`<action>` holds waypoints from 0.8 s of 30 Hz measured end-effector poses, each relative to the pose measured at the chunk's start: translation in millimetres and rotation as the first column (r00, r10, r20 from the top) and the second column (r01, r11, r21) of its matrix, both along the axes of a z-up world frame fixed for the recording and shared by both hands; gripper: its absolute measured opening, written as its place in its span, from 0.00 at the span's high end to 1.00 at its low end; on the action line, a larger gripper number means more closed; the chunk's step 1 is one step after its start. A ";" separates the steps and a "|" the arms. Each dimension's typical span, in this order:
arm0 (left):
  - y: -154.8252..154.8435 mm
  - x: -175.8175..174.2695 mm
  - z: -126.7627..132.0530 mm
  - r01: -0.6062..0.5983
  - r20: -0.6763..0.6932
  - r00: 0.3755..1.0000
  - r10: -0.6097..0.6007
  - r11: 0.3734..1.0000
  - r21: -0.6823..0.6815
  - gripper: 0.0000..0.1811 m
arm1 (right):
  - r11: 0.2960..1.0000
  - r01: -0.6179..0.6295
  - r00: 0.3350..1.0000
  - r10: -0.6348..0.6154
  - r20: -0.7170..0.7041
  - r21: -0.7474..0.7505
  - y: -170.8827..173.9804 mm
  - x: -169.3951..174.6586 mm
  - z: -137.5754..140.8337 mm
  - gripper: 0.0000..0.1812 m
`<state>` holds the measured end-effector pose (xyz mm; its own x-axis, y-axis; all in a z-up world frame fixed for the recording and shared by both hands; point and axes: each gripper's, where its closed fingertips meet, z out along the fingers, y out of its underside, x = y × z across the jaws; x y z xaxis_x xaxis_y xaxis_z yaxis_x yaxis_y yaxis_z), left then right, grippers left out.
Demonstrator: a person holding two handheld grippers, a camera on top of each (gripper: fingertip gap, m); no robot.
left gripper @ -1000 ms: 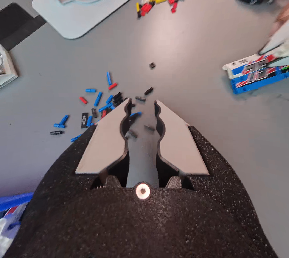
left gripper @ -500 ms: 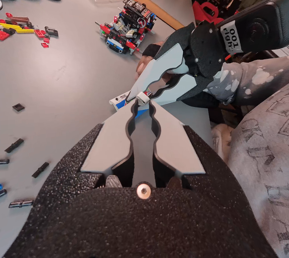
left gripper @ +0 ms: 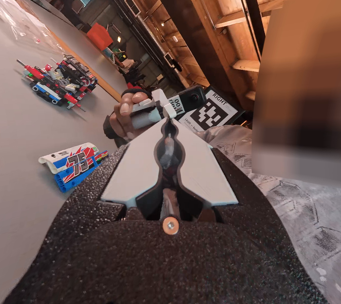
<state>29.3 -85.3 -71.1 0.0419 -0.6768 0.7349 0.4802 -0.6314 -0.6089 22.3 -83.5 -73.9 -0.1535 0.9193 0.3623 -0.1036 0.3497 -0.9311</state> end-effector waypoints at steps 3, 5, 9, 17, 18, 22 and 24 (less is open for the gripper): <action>-2.3 2.7 1.3 0.029 0.035 0.999 -0.028 0.999 -0.013 1.00 | 1.000 0.002 1.000 -0.002 -0.016 0.013 0.9 3.1 3.9 0.94; 0.7 3.7 -4.2 0.016 0.009 1.000 -0.015 0.999 -0.032 1.00 | 1.000 -0.006 1.000 0.006 -0.026 -0.010 1.5 5.4 8.3 0.94; 9.0 -3.2 -13.6 -0.071 -0.097 0.993 0.069 0.997 -0.022 0.97 | 0.999 0.043 0.998 -0.044 0.047 0.019 12.6 4.1 -0.9 0.95; 21.2 -12.2 -32.5 -0.246 -0.511 0.795 0.326 0.944 0.220 0.91 | 0.957 0.123 0.945 -0.193 0.264 0.261 27.5 -4.3 -48.2 0.95; 22.7 -12.8 -37.3 -0.251 -0.548 0.764 0.341 0.939 0.234 0.92 | 0.954 0.120 0.944 -0.196 0.266 0.277 25.4 -5.0 -49.3 0.95; 23.4 -14.1 -44.6 -0.248 -0.614 0.697 0.370 0.928 0.278 0.98 | 0.952 0.129 0.950 -0.199 0.242 0.278 23.4 -5.0 -43.3 1.00; 22.0 -12.2 -42.9 -0.237 -0.613 0.700 0.367 0.929 0.285 0.99 | 0.959 0.120 0.959 -0.179 0.219 0.257 21.4 -3.4 -36.6 1.00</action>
